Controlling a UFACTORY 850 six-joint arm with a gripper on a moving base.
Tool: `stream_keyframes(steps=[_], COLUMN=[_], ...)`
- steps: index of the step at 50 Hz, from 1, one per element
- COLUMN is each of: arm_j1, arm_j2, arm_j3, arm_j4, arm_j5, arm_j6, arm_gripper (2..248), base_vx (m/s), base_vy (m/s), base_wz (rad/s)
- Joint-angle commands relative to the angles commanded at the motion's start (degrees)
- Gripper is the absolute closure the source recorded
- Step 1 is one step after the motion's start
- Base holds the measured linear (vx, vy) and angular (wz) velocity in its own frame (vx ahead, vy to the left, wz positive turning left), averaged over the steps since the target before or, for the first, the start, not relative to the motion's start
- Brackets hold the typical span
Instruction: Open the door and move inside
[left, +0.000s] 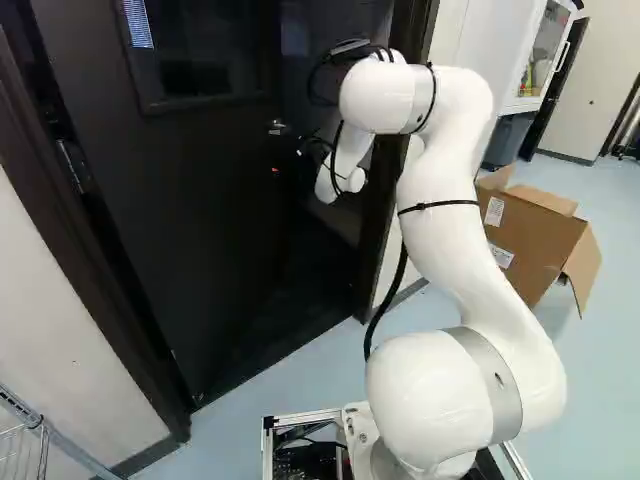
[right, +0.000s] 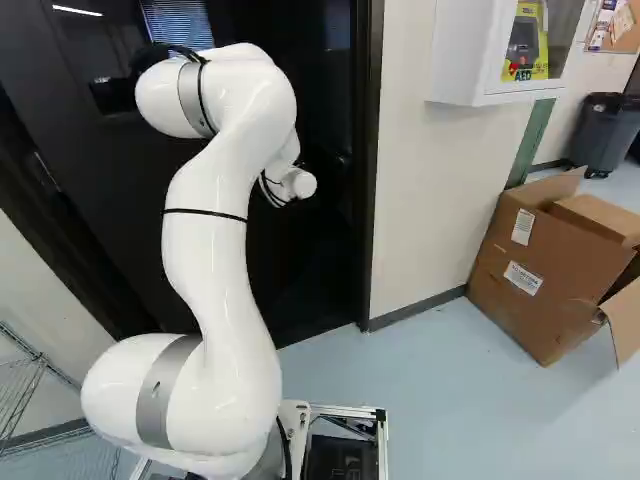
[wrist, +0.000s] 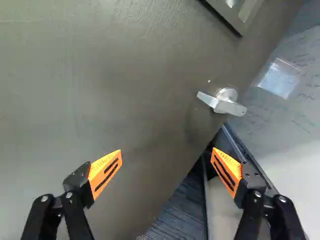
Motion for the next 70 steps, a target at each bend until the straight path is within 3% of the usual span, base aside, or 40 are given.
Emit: stream_keyframes(steps=[25, 70], arm_j1=[-2.5, -4.33], arm_j2=[6.81, 19.09], arm_j3=[9.5, 25.59], arm_j4=[3.49, 11.77], arm_j5=[-1.17, -6.12], arm_j6=[0.0, 0.0], arm_gripper=[3, 3], base_vx=[0.0, 0.0], base_vy=[0.0, 0.0], base_wz=[0.0, 0.0])
